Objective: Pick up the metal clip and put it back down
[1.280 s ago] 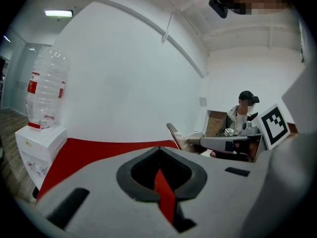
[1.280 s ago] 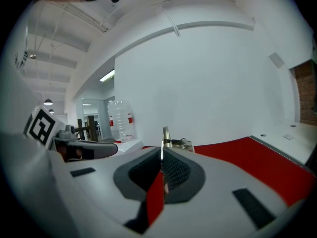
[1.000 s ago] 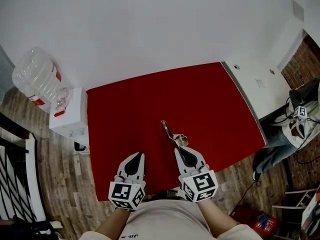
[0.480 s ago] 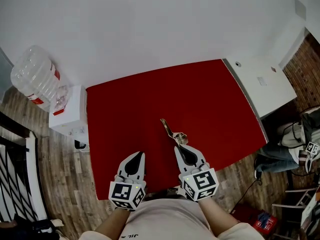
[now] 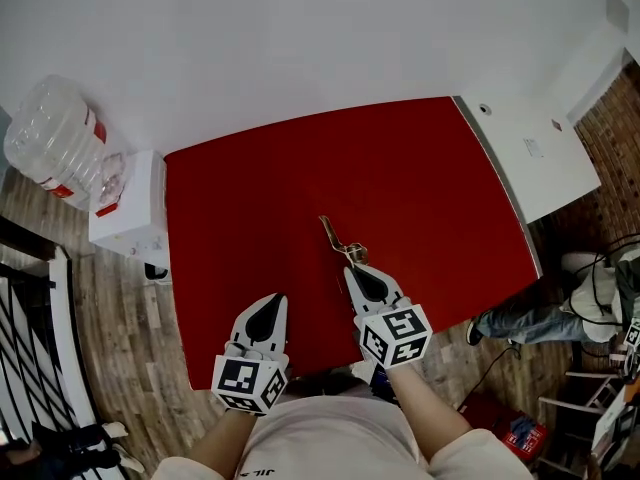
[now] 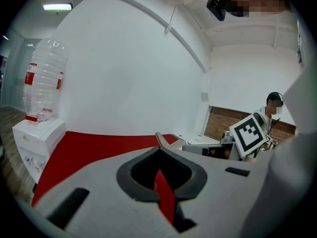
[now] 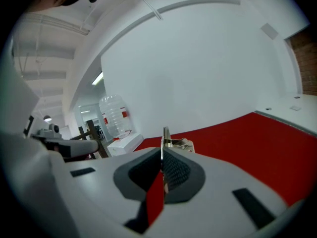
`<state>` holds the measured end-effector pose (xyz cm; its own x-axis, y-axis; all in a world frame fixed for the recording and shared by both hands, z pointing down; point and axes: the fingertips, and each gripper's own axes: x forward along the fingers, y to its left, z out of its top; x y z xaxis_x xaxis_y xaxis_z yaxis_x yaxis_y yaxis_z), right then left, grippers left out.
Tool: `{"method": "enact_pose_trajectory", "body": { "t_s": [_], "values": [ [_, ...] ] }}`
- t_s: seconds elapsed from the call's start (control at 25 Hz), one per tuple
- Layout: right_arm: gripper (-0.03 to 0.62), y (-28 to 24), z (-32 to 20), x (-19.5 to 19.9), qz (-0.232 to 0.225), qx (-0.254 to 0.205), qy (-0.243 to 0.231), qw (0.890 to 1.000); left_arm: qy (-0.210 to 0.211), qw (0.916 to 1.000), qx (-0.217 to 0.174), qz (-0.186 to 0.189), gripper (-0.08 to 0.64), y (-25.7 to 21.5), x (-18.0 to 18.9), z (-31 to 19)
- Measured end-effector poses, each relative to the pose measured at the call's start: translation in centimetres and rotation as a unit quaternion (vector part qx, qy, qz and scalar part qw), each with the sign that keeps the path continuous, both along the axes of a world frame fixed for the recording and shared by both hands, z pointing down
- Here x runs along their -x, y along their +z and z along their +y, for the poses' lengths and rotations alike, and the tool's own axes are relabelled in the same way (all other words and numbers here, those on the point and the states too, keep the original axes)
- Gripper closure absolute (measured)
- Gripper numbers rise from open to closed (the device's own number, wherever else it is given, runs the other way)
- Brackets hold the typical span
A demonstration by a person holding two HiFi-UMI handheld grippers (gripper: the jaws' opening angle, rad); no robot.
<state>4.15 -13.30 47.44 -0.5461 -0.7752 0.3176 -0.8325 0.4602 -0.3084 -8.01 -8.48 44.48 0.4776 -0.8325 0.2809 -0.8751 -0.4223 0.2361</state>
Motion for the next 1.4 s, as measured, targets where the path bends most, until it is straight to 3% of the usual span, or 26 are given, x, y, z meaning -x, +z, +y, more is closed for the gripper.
{"method": "enact_pose_trajectory", "body": {
  "t_s": [0.6, 1.2, 1.4],
  "values": [
    [0.583, 15.0, -7.1, 1.4, -0.032, 0.154, 0.014, 0.987, 0.004, 0.9981, 0.059, -0.02, 0.557, 5.6, 1.2, -1.9],
    [0.581, 19.5, -10.5, 0.9, -0.08, 0.223, 0.032, 0.971, 0.003, 0.9973, 0.066, -0.032, 0.557, 7.3, 2.0, -3.5],
    [0.581, 20.7, -10.8, -0.4, -0.055, 0.238, 0.038, 0.969, 0.005, 0.9974, 0.063, -0.035, 0.557, 7.3, 2.0, -3.6]
  ]
}}
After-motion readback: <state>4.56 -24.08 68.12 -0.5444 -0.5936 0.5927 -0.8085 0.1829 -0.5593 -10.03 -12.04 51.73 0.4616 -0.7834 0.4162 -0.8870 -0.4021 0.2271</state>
